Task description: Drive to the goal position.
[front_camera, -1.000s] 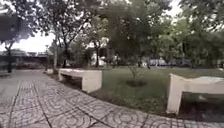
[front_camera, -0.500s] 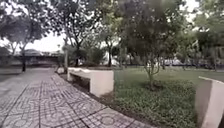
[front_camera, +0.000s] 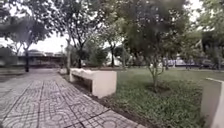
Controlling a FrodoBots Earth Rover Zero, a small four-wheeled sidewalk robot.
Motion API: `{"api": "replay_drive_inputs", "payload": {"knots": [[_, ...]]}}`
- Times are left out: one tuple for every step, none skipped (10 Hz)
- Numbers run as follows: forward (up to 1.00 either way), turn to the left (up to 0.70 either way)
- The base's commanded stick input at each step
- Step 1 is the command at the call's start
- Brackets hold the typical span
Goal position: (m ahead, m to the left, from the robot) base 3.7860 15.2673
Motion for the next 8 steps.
{"api": "replay_drive_inputs", "payload": {"knots": [[0.0, 0.45], [0.0, 0.45], [0.0, 0.45], [0.0, 0.45], [0.0, 0.45], [0.0, 0.45], [0.0, 0.45], [0.0, 0.45]]}}
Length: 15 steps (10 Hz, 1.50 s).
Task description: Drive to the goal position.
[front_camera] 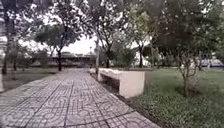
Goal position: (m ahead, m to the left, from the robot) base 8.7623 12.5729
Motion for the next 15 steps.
{"api": "replay_drive_inputs", "payload": {"knots": [[0.0, 0.45], [0.0, 0.45], [0.44, 0.34], [0.7, 0.27], [0.7, 0.27], [0.7, 0.27], [0.7, 0.27], [0.7, 0.27], [0.7, 0.27], [0.7, 0.19], [0.7, 0.0], [0.7, 0.0], [0.7, 0.0], [0.7, 0.0], [0.7, 0.0]]}}
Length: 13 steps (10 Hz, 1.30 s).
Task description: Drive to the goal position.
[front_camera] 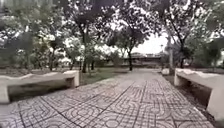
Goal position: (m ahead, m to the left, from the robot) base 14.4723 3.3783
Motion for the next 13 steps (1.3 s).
{"api": "replay_drive_inputs", "payload": {"knots": [[0.7, 0.0], [0.7, 0.0], [0.7, 0.0], [0.7, 0.0], [0.7, 0.0], [0.7, 0.0], [0.7, 0.0], [0.7, 0.0], [0.7, 0.0], [0.7, -0.16], [0.7, -0.27], [0.7, -0.27], [0.7, -0.27]]}}
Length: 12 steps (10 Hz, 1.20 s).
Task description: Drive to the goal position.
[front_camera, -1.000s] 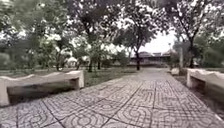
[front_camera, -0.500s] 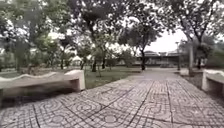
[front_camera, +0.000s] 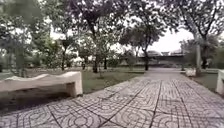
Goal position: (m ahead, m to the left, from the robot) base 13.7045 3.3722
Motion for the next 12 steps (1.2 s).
{"api": "replay_drive_inputs", "payload": {"knots": [[0.7, -0.27], [0.7, -0.27], [0.7, -0.27], [0.7, -0.27], [0.7, -0.27], [0.7, -0.27], [0.7, -0.27], [0.7, -0.27], [0.7, -0.27], [0.7, -0.27], [0.7, -0.27], [0.7, -0.27]]}}
